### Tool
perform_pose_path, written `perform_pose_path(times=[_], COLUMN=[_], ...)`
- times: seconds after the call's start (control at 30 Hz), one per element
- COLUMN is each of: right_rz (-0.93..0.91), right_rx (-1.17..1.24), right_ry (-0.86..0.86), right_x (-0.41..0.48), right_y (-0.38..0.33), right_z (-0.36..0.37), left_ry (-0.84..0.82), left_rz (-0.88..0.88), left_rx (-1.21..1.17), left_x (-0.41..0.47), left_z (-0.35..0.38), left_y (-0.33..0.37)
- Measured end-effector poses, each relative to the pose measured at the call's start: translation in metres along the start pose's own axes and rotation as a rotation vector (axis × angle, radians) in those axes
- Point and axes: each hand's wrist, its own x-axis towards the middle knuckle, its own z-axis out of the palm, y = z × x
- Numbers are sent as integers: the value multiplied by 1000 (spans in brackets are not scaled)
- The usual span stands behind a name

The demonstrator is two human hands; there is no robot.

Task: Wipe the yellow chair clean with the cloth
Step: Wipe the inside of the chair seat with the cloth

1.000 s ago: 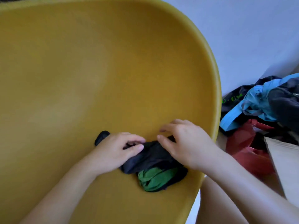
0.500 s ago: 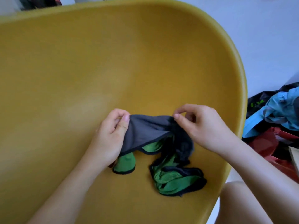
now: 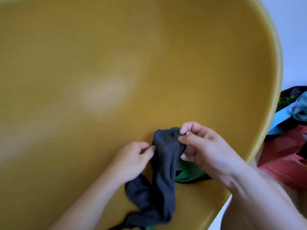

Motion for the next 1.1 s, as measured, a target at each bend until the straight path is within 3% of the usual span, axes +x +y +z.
perform_pose_path(times=[0.07,0.17,0.3,0.43,0.47,0.57,0.67,0.77,0.83,0.93,1.0,1.1], right_rz=[-66,-186,-337,-427,-443,-543,-811,-1134,-1167,-900,-673,-570], right_rx=[81,10,-143,-114,-90,-114,-293,-542,-579,-734,-1027,-1437], right_ry=[-139,-306,-451,-515,-515,-411,-173,121,174,128,47,-9], right_x=[2,7,9,3,1,2,6,5,4,4,2,-11], right_y=[-26,-70,-124,-169,-181,-216,-243,-241,-220,-161,-116,-73], right_z=[4,15,39,60,63,66,63,51,37,2,-21,-43], left_ry=[-54,-46,-94,-95,-86,142,355,504,545,472,342,165], left_rz=[-44,-161,-177,-116,-82,86,220,352,352,135,-9,-82], left_rx=[-324,-804,-857,-1305,-1392,-1464,-1620,-1474,-1309,-1107,-911,-540], left_x=[1,-1,-7,-15,-17,-11,-8,-14,-20,-39,-56,-82], left_z=[11,6,-20,-54,-64,-103,-160,-203,-204,-180,-165,-156], left_y=[11,23,44,64,71,74,73,60,48,15,-8,-23])
